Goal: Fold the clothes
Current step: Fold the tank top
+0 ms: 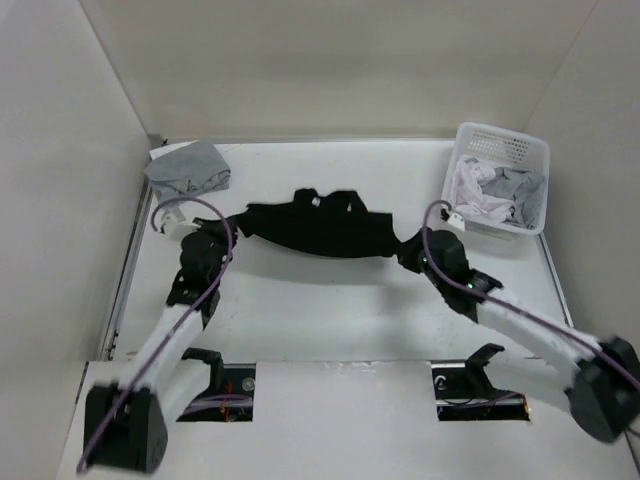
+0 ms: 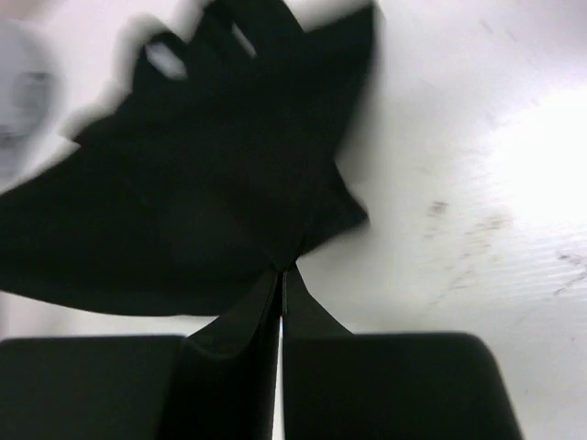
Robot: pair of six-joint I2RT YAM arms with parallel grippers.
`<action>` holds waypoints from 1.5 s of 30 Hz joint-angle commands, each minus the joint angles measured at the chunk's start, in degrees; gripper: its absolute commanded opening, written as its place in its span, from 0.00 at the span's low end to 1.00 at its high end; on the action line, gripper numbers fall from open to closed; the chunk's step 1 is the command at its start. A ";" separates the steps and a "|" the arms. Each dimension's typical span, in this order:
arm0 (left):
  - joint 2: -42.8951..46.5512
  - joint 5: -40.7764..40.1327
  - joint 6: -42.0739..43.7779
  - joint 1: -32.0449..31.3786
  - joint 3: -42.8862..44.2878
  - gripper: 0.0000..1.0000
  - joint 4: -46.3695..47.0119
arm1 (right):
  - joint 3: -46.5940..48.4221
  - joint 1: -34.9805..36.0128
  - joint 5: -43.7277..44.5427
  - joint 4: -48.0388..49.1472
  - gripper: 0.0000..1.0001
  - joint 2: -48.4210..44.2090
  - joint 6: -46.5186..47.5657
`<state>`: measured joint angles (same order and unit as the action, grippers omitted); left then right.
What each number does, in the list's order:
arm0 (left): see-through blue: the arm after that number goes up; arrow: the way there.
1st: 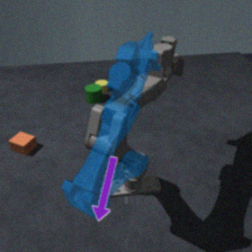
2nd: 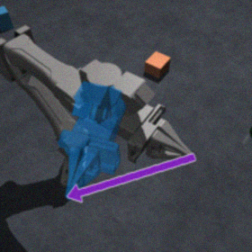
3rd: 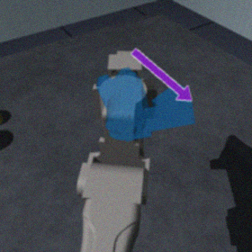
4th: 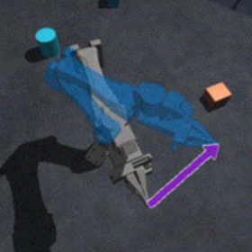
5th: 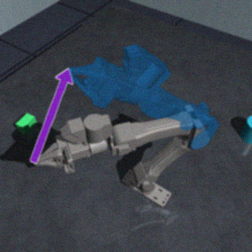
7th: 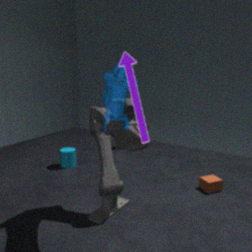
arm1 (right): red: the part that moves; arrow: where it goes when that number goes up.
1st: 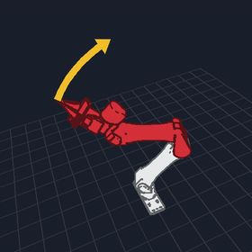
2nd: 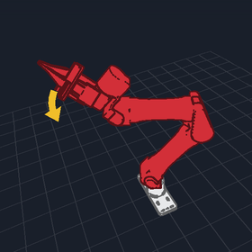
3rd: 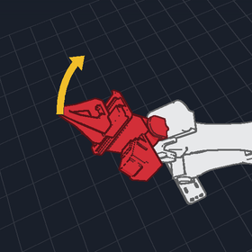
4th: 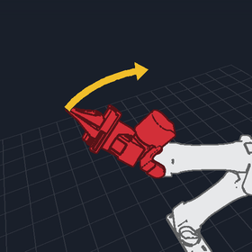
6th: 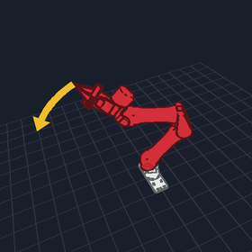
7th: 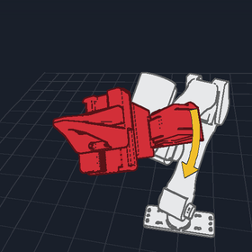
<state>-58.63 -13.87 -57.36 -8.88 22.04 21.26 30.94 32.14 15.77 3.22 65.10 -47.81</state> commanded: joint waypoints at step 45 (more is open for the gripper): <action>-14.25 4.37 3.49 2.16 17.00 0.00 -5.52 | 24.81 -15.14 -17.70 -5.87 0.03 17.62 10.46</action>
<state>-79.50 -11.09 -52.84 -7.40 42.13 13.15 59.57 17.17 -1.43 -5.82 87.68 -37.08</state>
